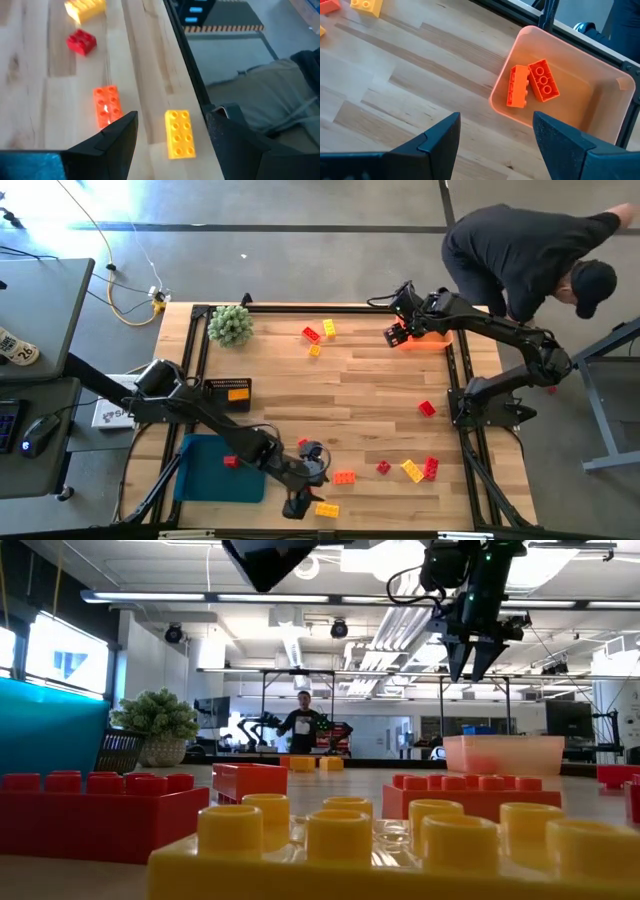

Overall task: Sort & place blocks by color
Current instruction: Put the yellow game piece into the black bin

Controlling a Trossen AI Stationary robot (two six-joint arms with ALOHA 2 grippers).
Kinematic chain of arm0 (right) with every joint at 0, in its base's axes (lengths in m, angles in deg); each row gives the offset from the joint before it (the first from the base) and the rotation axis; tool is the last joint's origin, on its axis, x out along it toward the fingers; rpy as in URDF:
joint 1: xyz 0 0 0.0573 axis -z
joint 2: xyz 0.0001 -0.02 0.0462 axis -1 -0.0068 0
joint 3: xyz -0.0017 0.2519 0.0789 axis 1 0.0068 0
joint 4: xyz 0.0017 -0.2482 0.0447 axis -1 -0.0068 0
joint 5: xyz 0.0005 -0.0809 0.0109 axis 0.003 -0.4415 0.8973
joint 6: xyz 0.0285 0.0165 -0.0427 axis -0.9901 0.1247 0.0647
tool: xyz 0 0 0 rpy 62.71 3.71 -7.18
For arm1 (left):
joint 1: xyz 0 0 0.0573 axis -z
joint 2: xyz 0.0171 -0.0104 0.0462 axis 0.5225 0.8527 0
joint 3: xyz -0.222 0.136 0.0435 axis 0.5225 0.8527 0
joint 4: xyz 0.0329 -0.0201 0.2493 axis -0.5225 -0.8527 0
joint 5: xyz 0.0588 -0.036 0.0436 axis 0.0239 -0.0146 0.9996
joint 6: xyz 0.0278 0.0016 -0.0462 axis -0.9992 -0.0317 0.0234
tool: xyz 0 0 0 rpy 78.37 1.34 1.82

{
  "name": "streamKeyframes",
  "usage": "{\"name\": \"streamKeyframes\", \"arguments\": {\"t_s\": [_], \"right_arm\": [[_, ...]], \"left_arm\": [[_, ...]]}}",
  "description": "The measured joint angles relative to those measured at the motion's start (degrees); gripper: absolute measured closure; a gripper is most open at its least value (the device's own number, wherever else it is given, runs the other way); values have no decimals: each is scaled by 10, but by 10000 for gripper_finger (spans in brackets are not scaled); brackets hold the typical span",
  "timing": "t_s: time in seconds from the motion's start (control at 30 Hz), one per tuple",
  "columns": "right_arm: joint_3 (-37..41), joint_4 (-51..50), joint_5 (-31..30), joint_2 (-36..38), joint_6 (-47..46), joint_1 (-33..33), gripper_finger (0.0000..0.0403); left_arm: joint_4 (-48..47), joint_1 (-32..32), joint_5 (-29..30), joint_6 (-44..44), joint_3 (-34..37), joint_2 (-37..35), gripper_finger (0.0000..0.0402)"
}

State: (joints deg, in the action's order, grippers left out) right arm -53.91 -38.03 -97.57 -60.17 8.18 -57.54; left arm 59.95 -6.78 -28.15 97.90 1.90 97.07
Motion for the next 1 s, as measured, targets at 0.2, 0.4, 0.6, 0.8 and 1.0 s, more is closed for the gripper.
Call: {"name": "streamKeyframes", "arguments": {"t_s": [0.2, 0.4, 0.6, 0.8, 1.0], "right_arm": [[0, -4, -1, 0, 3, 0, 166], [0, -7, -5, 0, 4, 0, 166], [0, -8, -24, 0, 5, 0, 166], [0, -9, -37, 0, 5, 0, 166], [0, -35, -34, 0, -9, -7, 166]], "left_arm": [[-6, -14, -32, 31, -27, 0, 174], [-2, -24, -33, 27, -51, 0, 174], [4, -34, -75, 47, -52, 15, 174], [3, -32, -165, 65, -52, 47, 174], [7, -35, -174, 51, -51, 61, 174]]}}
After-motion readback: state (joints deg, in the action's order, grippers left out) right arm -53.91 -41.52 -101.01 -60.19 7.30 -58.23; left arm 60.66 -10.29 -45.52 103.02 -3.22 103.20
